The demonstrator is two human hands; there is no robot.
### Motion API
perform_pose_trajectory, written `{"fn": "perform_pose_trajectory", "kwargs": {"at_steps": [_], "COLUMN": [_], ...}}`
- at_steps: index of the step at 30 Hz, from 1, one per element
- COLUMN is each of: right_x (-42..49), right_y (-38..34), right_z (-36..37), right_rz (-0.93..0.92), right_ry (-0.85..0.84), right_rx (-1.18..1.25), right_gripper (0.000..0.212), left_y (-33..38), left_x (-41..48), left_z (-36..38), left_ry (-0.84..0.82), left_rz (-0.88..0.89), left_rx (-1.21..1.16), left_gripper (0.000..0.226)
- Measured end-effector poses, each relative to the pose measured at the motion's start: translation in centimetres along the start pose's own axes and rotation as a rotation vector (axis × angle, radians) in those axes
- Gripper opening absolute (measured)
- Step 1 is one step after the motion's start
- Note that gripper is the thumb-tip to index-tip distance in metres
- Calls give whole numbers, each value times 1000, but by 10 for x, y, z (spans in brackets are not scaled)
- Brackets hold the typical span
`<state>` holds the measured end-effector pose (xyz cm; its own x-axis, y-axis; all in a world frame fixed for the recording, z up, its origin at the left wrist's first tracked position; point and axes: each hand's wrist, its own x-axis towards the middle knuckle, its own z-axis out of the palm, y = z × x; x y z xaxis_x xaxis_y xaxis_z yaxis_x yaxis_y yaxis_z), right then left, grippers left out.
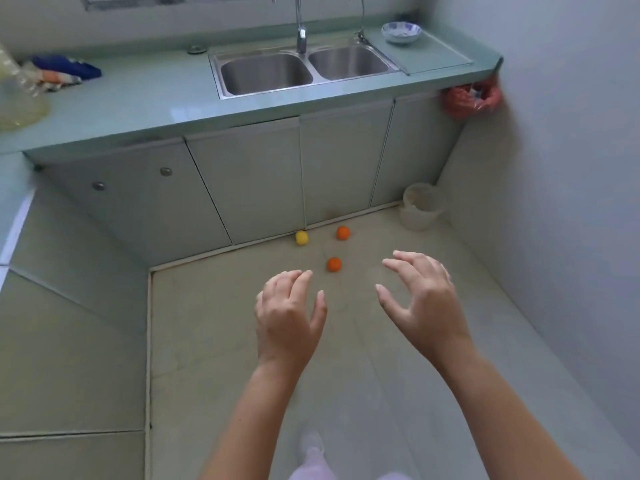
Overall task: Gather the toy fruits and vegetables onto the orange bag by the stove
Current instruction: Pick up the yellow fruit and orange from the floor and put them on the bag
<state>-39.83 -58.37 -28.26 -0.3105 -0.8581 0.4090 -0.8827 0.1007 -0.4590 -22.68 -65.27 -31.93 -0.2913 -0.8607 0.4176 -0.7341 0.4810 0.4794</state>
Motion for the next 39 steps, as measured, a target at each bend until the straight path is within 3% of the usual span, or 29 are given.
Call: {"fn": "perform_pose_trajectory", "kwargs": {"at_steps": [13,22,30,39], "right_x": [143,276,329,321], "right_y": [137,273,341,436], "right_z": [46,90,216,430], "right_rz": [49,4,-7,8], "right_ry": [-31,-174,-299,-353], "right_rx": [27,79,136,118], "right_gripper": [43,44,44,42], "left_y": [28,59,-17,-166], "left_x": [141,265,301,303], "left_z": [132,259,360,543], "left_ry": [-53,-101,-133,-152], "left_rz": [-3,-128,-228,-200], "left_rx": [22,52,114,104], "left_gripper": [41,40,40,39]}}
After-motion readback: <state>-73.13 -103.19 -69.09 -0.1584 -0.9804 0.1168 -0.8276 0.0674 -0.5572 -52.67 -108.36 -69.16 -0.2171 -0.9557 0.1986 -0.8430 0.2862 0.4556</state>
